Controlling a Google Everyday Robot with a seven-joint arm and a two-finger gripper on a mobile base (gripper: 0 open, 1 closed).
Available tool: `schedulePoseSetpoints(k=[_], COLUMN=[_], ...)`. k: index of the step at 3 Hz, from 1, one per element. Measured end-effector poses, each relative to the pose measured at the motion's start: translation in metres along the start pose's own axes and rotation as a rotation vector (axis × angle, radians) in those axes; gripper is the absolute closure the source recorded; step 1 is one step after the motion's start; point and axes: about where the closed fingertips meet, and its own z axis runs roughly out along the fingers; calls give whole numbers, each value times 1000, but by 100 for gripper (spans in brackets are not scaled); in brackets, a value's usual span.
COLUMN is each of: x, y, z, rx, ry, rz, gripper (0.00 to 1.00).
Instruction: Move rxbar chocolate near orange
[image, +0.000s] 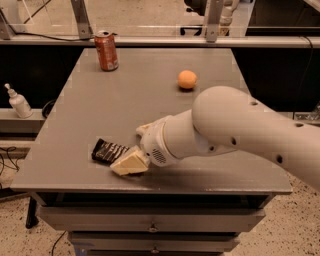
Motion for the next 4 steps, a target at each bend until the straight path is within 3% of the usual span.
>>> schedulePoseSetpoints(k=[2,3,4], x=[-5,-8,-14], y=[-13,-22,-41], z=[-26,-40,-70], rx=[82,117,181], ry=[1,4,22], rz=[-34,-46,-70], gripper=[85,100,100])
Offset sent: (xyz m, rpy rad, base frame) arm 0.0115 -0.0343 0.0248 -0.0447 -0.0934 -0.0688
